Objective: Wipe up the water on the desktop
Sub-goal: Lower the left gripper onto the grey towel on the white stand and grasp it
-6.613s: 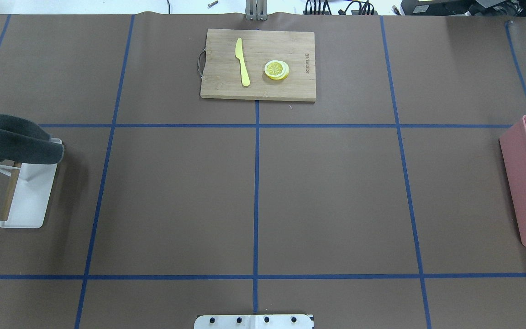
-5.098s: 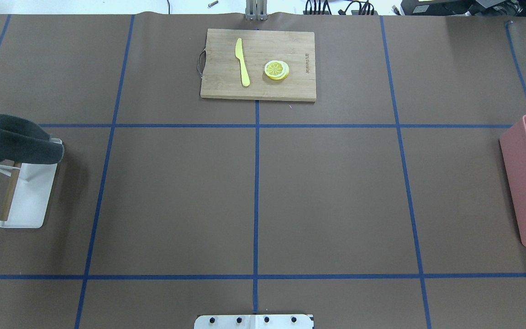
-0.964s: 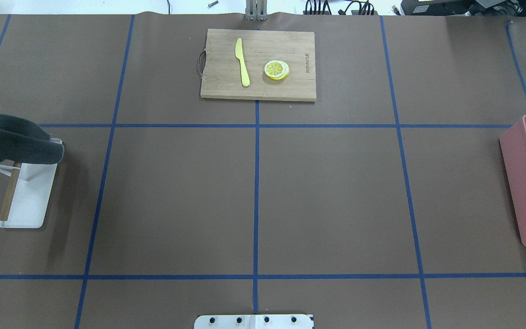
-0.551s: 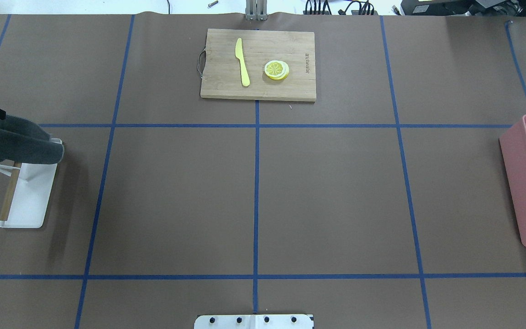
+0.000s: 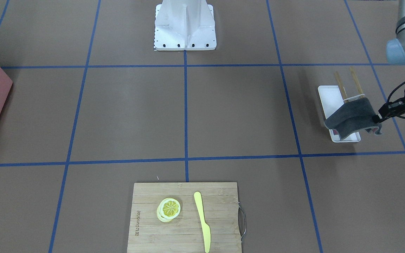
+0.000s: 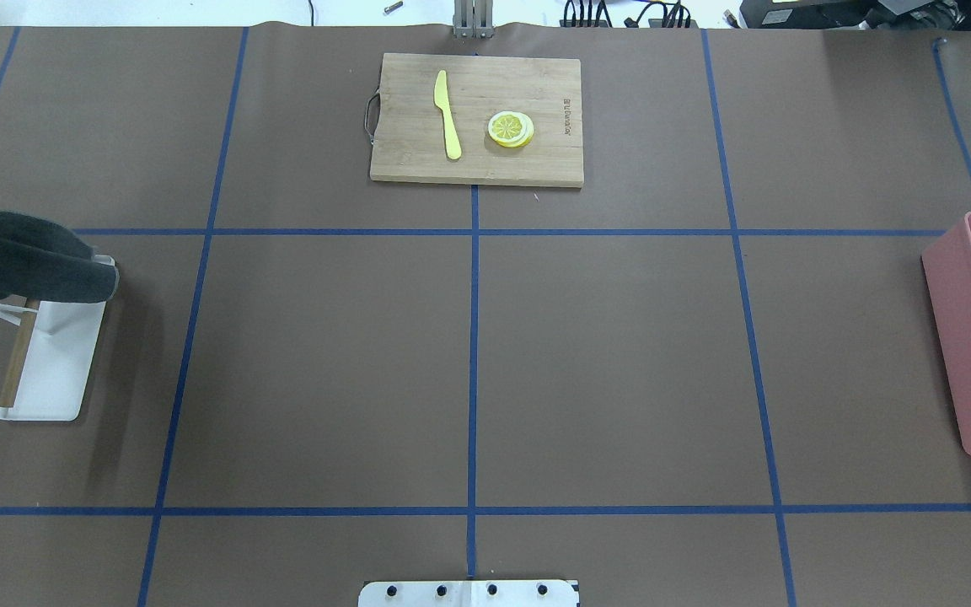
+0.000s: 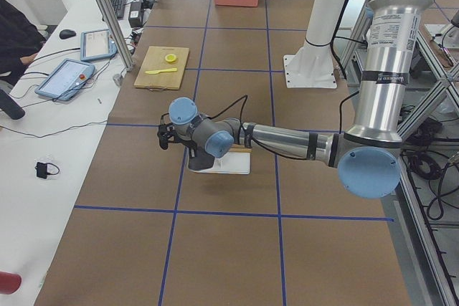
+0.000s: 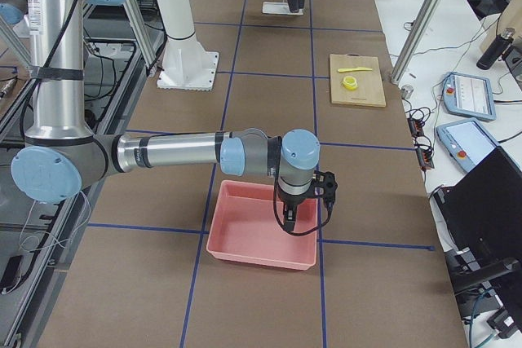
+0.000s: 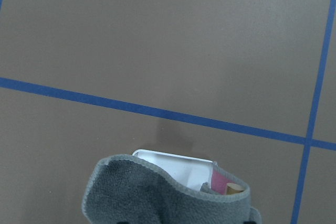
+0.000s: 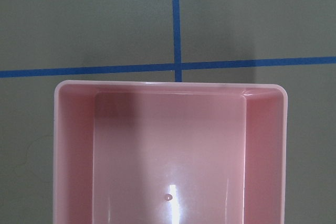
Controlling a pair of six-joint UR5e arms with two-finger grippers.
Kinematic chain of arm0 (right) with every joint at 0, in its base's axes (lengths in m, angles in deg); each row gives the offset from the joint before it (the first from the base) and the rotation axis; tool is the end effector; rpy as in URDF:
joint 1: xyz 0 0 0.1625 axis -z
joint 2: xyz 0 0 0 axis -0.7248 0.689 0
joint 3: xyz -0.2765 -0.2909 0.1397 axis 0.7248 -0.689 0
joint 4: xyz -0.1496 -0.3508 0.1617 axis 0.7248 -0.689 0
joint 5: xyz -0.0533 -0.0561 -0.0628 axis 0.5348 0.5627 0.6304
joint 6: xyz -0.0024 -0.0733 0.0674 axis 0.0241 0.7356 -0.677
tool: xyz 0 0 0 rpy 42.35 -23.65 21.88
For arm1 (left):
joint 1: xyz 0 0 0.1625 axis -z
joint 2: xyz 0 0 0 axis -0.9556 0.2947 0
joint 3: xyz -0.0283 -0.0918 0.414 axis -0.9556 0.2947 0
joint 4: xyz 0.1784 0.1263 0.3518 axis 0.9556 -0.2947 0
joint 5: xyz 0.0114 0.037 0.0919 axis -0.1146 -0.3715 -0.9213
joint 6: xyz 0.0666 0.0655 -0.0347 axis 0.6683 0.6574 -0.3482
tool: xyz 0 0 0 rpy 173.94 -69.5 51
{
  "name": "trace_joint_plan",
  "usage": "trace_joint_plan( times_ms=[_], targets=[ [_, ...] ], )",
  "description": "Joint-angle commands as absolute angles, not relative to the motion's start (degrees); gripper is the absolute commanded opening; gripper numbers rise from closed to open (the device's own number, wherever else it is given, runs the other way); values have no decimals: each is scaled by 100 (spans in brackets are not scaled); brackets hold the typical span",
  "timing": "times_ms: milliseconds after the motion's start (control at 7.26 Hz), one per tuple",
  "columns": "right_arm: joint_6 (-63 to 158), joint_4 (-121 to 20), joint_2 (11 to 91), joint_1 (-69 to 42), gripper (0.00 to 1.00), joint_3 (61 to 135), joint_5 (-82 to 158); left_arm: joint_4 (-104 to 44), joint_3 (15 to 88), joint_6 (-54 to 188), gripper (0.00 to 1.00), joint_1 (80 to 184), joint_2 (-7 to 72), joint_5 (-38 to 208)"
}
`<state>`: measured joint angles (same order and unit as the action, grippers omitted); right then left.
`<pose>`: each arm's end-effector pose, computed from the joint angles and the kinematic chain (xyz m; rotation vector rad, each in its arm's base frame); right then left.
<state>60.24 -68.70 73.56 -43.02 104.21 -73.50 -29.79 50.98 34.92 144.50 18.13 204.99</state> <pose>0.0595 -0.4710 0.6136 -0.0124 -0.7716 0.0484 0.1193 -0.5352 0.5498 -0.0342 1.0132 -0.2032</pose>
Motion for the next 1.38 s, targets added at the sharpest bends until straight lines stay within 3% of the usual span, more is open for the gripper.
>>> trace_joint_plan(
  times_ms=[0, 138, 413, 551, 1240],
  targets=[
    [6015, -6870, 7344, -4302, 100, 10421, -7350, -3189, 5090, 3487, 0, 14458, 1685, 20526],
    [6015, -6870, 7336, -4302, 100, 10421, -7359, -3225, 5090, 3496, 0, 14458, 1658, 20543],
    [6015, -6879, 7336, -4302, 100, 10421, -7359, -3191, 5090, 3461, 57, 14458, 1666, 20657],
    [6015, -6879, 7336, -4302, 100, 10421, -7359, -3190, 5125, 3426, 65, 14458, 1666, 20754],
    [6015, -6879, 7336, -4302, 100, 10403, -7359, -3182, 5151, 3408, 60, 14458, 1675, 20728]
  ],
)
